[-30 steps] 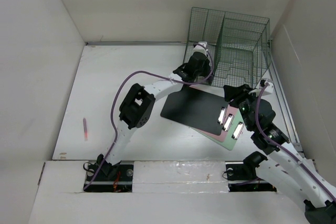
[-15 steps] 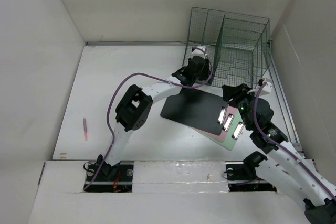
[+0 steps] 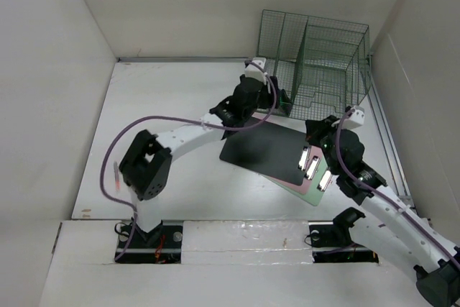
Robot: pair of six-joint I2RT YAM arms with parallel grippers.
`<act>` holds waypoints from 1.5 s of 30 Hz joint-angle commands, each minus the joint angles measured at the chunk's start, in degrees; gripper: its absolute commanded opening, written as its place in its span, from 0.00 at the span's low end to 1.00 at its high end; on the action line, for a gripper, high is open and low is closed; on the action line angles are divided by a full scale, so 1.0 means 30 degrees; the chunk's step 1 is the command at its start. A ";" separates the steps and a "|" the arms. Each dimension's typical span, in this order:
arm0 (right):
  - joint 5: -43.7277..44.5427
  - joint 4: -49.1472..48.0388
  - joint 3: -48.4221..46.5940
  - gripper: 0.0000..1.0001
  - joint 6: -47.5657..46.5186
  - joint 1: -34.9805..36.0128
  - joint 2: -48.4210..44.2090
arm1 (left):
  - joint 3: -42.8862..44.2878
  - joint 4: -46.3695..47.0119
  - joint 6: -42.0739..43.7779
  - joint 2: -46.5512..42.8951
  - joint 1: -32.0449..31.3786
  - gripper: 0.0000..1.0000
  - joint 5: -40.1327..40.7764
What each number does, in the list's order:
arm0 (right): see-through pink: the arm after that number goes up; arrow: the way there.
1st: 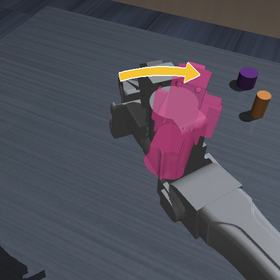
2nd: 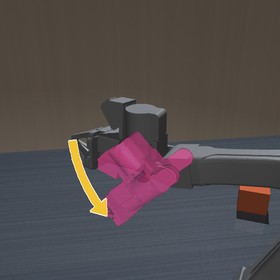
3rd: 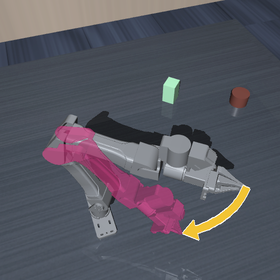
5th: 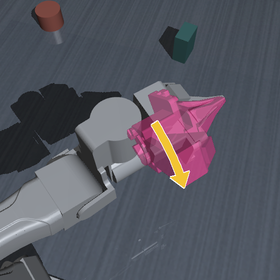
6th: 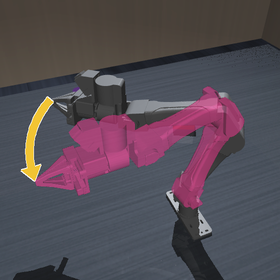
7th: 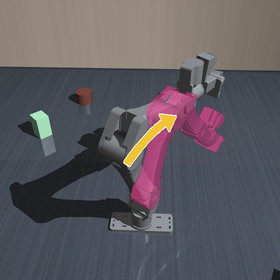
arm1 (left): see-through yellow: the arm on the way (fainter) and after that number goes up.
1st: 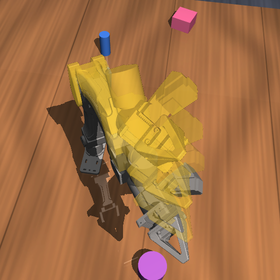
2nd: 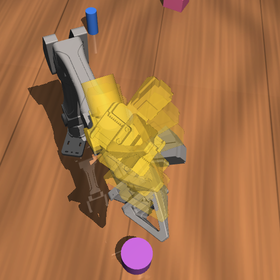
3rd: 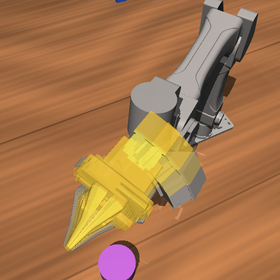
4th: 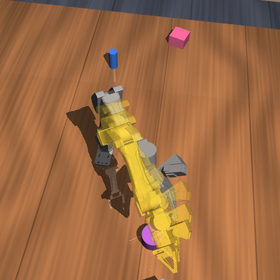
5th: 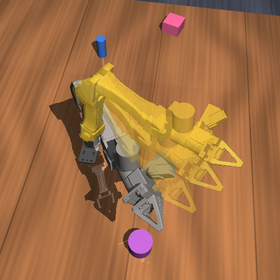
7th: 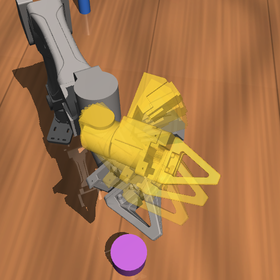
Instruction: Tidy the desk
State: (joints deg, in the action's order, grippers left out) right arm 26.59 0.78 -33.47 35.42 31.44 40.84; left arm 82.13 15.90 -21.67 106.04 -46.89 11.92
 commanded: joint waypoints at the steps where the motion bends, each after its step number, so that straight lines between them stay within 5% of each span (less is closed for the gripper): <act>1: 0.0629 0.0203 -0.0209 0.00 0.0379 -0.0109 0.0536 | -0.2604 0.3660 -0.0272 -0.3840 -0.0160 0.61 0.0595; 5: 0.0687 0.1905 0.0462 0.00 0.1755 -0.0109 0.0918 | -0.6510 0.6353 -0.1501 -0.6105 -0.0541 0.54 0.1533; 12: -0.0274 0.5042 0.1751 0.54 0.5007 -0.0956 0.0947 | -1.0964 0.6213 -0.4167 -0.6605 -0.0541 0.49 0.1797; 14: -0.0890 0.5278 0.1958 0.59 0.5214 -0.1220 0.1210 | -1.2955 0.6679 -0.4610 -0.7219 -0.0541 0.49 0.1797; 19: -0.1158 0.5307 0.1989 0.58 0.5742 -0.2304 0.3488 | -1.6994 0.6741 -0.5226 -0.9704 -0.0541 0.49 0.1884; 23: -0.1156 0.5425 0.1492 0.42 0.5859 -0.2861 0.5218 | -1.8906 0.6624 -0.5111 -1.1817 -0.0541 0.49 0.2060; 25: -0.1216 0.5279 0.1344 0.42 0.6093 -0.3039 0.5691 | -1.9462 0.6565 -0.4906 -1.2869 -0.0541 0.49 0.2178; 39: -0.1481 0.6037 -0.1174 0.34 0.6766 -0.3186 1.0876 | -2.0432 0.6184 -0.4231 -1.6156 0.0368 0.49 -0.1043; 45: -0.1859 0.7794 -0.3020 0.43 0.6915 -0.2221 1.3015 | -2.0374 0.5746 -0.4436 -1.6507 0.0368 0.49 -0.1105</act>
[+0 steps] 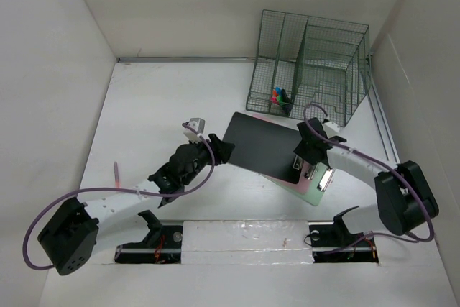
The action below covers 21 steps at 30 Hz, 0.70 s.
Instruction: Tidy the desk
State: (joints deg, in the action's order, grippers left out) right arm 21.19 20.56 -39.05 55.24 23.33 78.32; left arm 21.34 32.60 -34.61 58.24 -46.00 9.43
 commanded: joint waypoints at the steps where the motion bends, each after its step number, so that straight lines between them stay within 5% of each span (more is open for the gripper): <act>1: -0.0206 0.1407 -0.1338 0.43 0.0277 0.0484 0.0755 | -0.0083 0.0004 -0.0152 -0.0807 0.0069 0.49 0.0104; 8: -0.2111 0.1587 -0.2628 0.30 0.0305 0.2120 0.2221 | -0.0142 -0.0934 -0.0533 -0.1571 0.0069 0.49 0.1543; 14: -0.2263 0.1466 -0.2979 0.44 0.0892 0.3324 0.3568 | -0.0113 -0.0701 -0.0709 -0.1220 0.0069 0.49 0.1368; 21: 0.0172 0.2992 -0.4181 0.46 0.0074 0.4762 0.3511 | -0.0142 -0.0554 -0.0739 -0.1043 0.0069 0.49 0.1134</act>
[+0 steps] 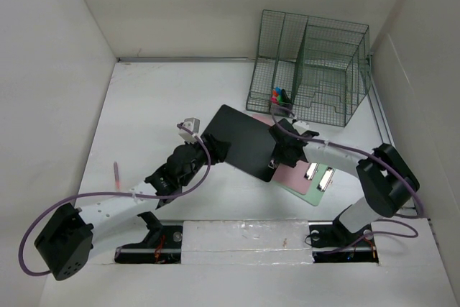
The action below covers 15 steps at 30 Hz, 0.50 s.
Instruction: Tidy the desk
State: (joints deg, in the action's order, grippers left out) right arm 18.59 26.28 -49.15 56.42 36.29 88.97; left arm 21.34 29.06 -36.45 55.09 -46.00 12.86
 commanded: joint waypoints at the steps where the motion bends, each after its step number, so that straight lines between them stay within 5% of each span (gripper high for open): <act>1: 0.1214 0.1083 -0.0961 0.47 -0.0612 0.0441 0.0050 | -0.0142 0.0626 -0.0156 0.0064 0.0069 0.49 -0.0039; 9: 0.3880 0.0705 -0.2895 0.70 -0.6934 0.0851 0.0723 | -0.0171 0.0743 -0.0156 0.0093 0.0069 0.49 -0.0157; 15: 0.2302 -0.0763 -0.3217 0.76 -0.7386 -0.0844 0.1807 | -0.0171 0.0861 -0.0156 0.0239 0.0069 0.49 -0.0245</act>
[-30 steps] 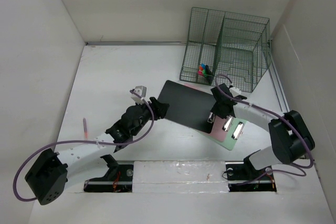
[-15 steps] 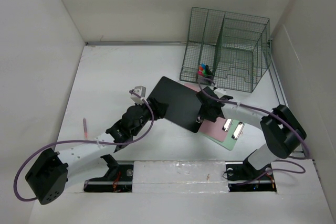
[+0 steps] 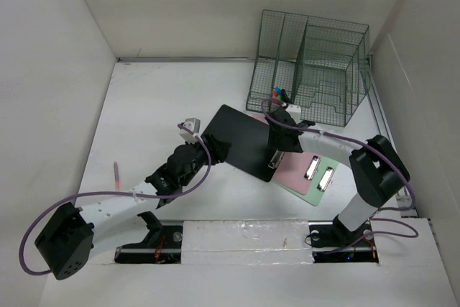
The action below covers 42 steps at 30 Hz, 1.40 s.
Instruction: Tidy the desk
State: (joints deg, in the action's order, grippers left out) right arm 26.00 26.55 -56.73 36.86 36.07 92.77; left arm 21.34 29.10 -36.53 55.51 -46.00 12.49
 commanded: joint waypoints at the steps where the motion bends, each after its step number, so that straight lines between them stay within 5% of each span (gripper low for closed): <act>1: -0.0199 -0.0705 -0.1038 0.76 -0.0600 -0.0775 0.1092 | -0.0171 0.0817 -0.0098 0.0102 0.0069 0.49 -0.0092; 13: -0.1780 -0.0881 -0.2125 0.57 0.0954 -0.1039 0.3263 | -0.0141 0.0788 -0.0097 0.0219 0.0069 0.49 -0.0091; 17: -0.2338 -0.0675 -0.1834 0.34 0.1540 -0.0572 0.3676 | -0.0112 0.0758 -0.0097 0.0219 0.0069 0.49 -0.0033; 26: -0.1373 -0.0206 -0.0543 0.00 0.3094 0.0687 0.2096 | -0.0112 0.0992 -0.0127 0.0628 0.0069 0.49 -0.0267; 28: -0.1546 -0.0352 -0.0543 0.00 0.2569 0.1098 0.1656 | -0.0054 0.0993 -0.0127 0.0746 0.0069 0.49 -0.0268; 30: -0.0996 0.0056 -0.1010 0.07 0.1868 0.1274 0.1216 | -0.0025 0.0993 -0.0127 0.0921 0.0069 0.49 -0.0267; 31: -0.0120 0.0493 -0.1650 0.40 0.0848 0.1276 0.0809 | -0.0025 0.1109 -0.0185 0.1009 0.0069 0.49 -0.0325; 32: -0.0112 0.0497 -0.1656 0.40 0.0838 0.1276 0.0805 | -0.0025 0.1110 -0.0185 0.1039 0.0069 0.49 -0.0413; 34: 0.0035 0.0644 -0.2007 0.61 0.0051 0.0838 0.0630 | -0.0025 0.1197 -0.0185 0.1156 0.0069 0.48 -0.0530; 38: -0.2006 -0.0961 -0.1892 0.85 -0.3311 -0.0274 -0.0015 | 0.0034 0.1168 -0.0156 0.1215 0.0069 0.48 -0.0502; 42: -0.4998 -0.1611 -0.1481 0.95 -0.4931 -0.1622 0.0159 | 0.0034 0.1110 -0.0098 0.1127 0.0069 0.48 -0.0443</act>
State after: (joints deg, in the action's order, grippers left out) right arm 17.65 24.58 -60.38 28.64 33.45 93.86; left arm 21.34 30.22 -36.56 59.35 -46.00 11.40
